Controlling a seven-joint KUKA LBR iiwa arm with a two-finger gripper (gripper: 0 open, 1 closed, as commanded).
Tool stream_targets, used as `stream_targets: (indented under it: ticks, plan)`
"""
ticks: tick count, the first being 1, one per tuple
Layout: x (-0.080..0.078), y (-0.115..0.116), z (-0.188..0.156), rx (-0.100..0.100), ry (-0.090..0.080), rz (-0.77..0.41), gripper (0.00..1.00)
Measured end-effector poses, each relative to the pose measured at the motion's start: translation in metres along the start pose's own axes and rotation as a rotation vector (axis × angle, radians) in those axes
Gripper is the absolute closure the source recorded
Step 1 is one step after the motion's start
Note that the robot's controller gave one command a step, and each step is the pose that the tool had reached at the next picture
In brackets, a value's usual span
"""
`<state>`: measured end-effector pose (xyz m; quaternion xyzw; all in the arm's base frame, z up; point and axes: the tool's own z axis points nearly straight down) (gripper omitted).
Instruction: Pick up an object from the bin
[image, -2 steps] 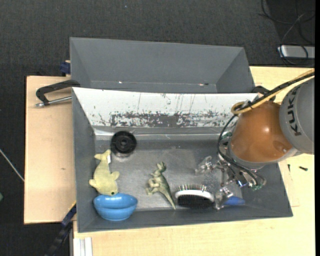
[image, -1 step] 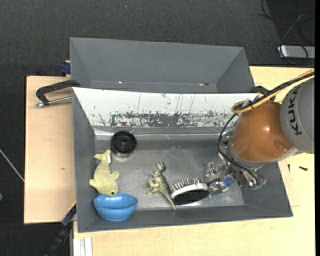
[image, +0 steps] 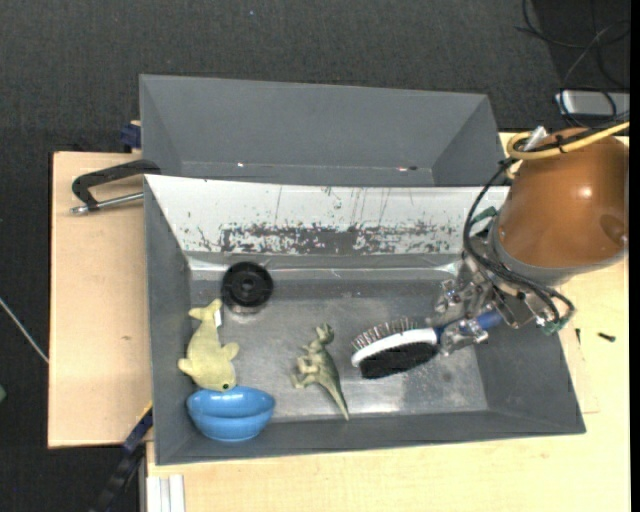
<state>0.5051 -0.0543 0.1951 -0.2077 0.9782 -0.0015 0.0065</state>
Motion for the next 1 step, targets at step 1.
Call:
stream_targets:
  ticks: [1]
  plan:
    - [-0.0033,-0.0012,-0.0397,-0.001,0.003,0.027,1.0]
